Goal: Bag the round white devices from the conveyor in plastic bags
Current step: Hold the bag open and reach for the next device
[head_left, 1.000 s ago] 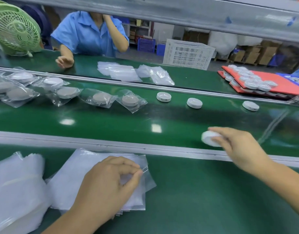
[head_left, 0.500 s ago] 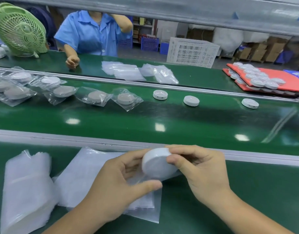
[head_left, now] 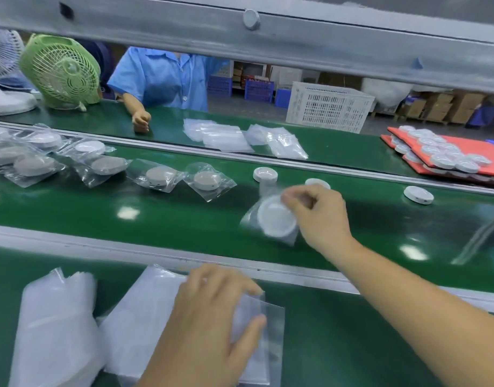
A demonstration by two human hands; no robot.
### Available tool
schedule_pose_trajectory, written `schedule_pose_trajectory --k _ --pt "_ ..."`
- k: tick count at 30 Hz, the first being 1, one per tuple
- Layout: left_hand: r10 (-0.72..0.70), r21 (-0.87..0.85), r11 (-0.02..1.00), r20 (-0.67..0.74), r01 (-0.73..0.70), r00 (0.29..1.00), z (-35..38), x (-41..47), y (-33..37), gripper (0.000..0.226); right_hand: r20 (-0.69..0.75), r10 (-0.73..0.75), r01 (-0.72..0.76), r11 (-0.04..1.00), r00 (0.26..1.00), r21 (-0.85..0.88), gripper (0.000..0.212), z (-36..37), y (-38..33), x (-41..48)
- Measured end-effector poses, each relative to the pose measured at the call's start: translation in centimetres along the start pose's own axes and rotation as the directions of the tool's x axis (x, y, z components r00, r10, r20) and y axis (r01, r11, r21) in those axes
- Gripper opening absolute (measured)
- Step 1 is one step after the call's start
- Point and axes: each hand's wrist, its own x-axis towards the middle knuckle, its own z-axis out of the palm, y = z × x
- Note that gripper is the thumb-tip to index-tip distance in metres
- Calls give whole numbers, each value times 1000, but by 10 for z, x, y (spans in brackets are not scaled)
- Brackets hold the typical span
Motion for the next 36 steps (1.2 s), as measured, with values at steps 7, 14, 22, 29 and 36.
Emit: schedule_pose_trajectory --k 7,14,22,29,36 --pt "94 100 985 353 -137 931 10 -4 -4 33 313 273 -82 857 909 -508 34 36 56 64" --pt "27 113 992 300 -64 953 3 -4 -6 10 150 160 -67 868 976 -492 12 -33 76 12" --pt "-71 212 977 417 -21 906 -3 32 -6 30 -136 554 -363 324 822 -873 58 -200 166 -25" --pt "-94 246 969 338 8 936 13 31 -10 29 -267 400 -427 392 877 -815 42 -227 188 -51" --pt "-92 199 979 256 41 962 28 26 -8 21 -180 362 -353 499 915 -792 55 -197 194 -54"
